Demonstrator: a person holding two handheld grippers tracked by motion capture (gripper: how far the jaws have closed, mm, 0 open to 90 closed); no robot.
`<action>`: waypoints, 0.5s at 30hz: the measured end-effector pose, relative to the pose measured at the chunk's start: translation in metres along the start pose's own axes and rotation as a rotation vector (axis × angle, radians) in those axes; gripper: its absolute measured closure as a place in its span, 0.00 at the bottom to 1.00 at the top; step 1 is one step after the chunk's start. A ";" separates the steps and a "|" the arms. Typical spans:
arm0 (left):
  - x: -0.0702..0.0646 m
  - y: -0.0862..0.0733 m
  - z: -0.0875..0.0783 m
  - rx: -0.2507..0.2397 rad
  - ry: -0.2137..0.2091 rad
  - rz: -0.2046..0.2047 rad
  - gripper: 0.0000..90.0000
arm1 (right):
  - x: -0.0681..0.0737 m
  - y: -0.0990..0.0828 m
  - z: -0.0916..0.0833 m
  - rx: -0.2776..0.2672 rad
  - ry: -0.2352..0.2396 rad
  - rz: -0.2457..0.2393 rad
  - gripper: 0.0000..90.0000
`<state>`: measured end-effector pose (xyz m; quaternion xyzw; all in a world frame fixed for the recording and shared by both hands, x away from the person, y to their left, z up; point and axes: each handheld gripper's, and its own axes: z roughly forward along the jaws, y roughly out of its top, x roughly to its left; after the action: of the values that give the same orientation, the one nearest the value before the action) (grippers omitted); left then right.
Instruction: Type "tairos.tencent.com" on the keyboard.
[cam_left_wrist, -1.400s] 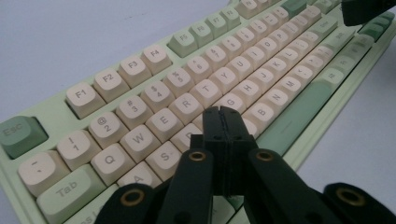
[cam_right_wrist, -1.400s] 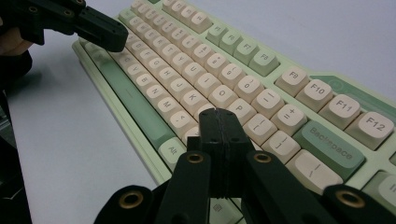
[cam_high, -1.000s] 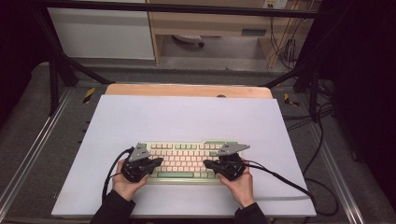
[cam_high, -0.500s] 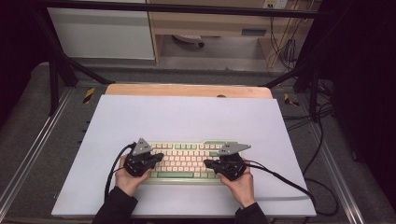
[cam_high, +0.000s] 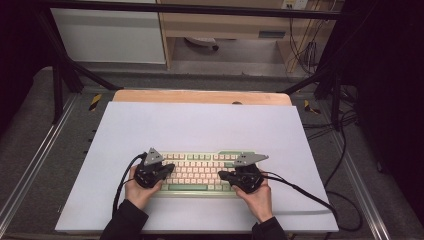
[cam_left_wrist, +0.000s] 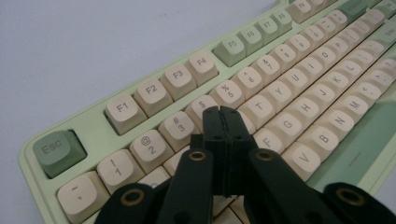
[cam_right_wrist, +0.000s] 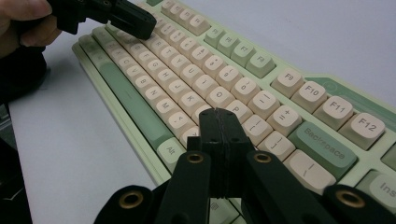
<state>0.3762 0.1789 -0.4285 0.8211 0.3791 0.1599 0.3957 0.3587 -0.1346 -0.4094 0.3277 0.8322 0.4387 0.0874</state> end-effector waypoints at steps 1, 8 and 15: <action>0.000 0.000 0.000 0.000 0.000 0.000 1.00 | 0.000 0.000 0.000 0.001 0.001 -0.001 1.00; -0.001 0.000 0.001 0.001 -0.002 0.007 1.00 | 0.000 0.000 0.001 -0.001 -0.001 -0.005 1.00; -0.001 -0.001 0.002 0.004 -0.005 0.008 1.00 | 0.000 0.000 0.001 -0.001 0.000 -0.008 1.00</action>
<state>0.3757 0.1779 -0.4306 0.8236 0.3752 0.1588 0.3945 0.3594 -0.1342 -0.4106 0.3242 0.8334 0.4386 0.0893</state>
